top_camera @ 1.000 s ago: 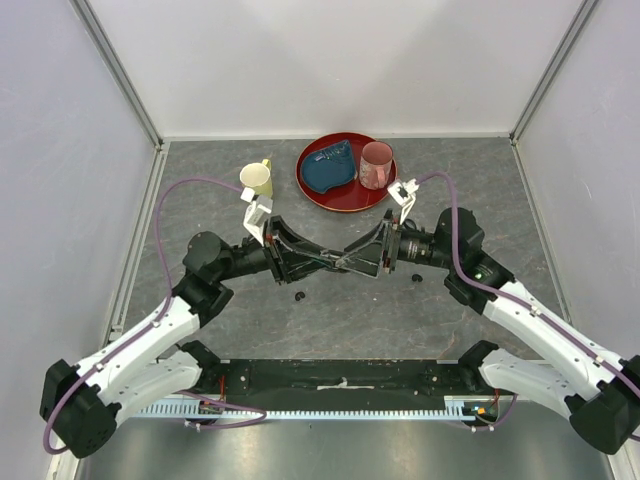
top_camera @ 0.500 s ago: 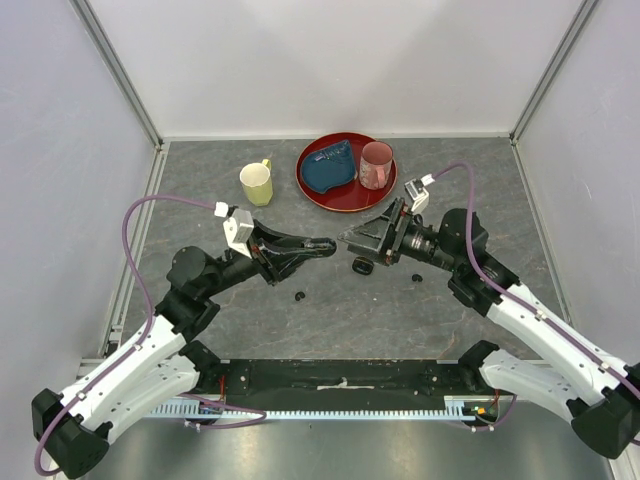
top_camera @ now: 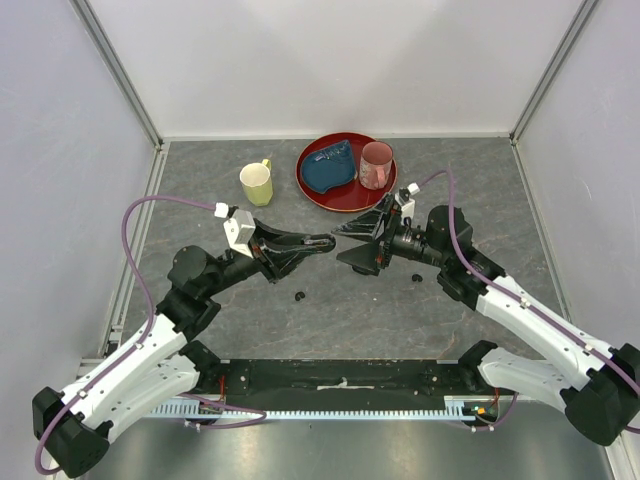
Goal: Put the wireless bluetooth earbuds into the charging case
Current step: Adjust the charging case.
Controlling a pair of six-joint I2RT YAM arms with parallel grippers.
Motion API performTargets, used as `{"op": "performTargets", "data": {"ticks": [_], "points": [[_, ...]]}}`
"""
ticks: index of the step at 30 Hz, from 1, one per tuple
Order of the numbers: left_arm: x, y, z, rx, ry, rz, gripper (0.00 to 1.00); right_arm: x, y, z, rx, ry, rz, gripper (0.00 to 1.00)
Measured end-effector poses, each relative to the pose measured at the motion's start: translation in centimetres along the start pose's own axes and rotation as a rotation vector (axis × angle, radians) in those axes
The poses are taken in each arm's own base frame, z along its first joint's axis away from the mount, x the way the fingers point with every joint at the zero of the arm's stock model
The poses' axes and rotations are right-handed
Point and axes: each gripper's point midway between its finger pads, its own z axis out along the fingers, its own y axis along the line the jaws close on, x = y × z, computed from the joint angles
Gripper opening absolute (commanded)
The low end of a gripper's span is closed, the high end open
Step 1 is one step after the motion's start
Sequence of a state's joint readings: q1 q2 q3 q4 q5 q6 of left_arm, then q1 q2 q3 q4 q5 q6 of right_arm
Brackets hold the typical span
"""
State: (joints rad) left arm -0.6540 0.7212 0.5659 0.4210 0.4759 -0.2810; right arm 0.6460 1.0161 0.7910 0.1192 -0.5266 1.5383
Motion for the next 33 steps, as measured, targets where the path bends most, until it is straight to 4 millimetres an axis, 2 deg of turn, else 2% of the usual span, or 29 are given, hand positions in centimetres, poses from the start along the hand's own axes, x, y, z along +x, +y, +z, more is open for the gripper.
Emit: {"op": "performTargets", "data": {"ticks": [11, 22, 33], "points": [[0.6, 0.4, 0.4, -0.007, 0.016, -0.008, 0.02, -0.2, 0.4, 0.0, -0.016, -0.008, 0.112, 0.82], [0.4, 0.3, 0.5, -0.001, 0.007, -0.002, 0.02, -0.2, 0.2, 0.6, -0.014, 0.005, 0.194, 0.8], [0.4, 0.2, 0.6, 0.003, 0.004, -0.001, 0.02, 0.7, 0.0, 1.6, -0.014, 0.038, 0.224, 0.67]]}}
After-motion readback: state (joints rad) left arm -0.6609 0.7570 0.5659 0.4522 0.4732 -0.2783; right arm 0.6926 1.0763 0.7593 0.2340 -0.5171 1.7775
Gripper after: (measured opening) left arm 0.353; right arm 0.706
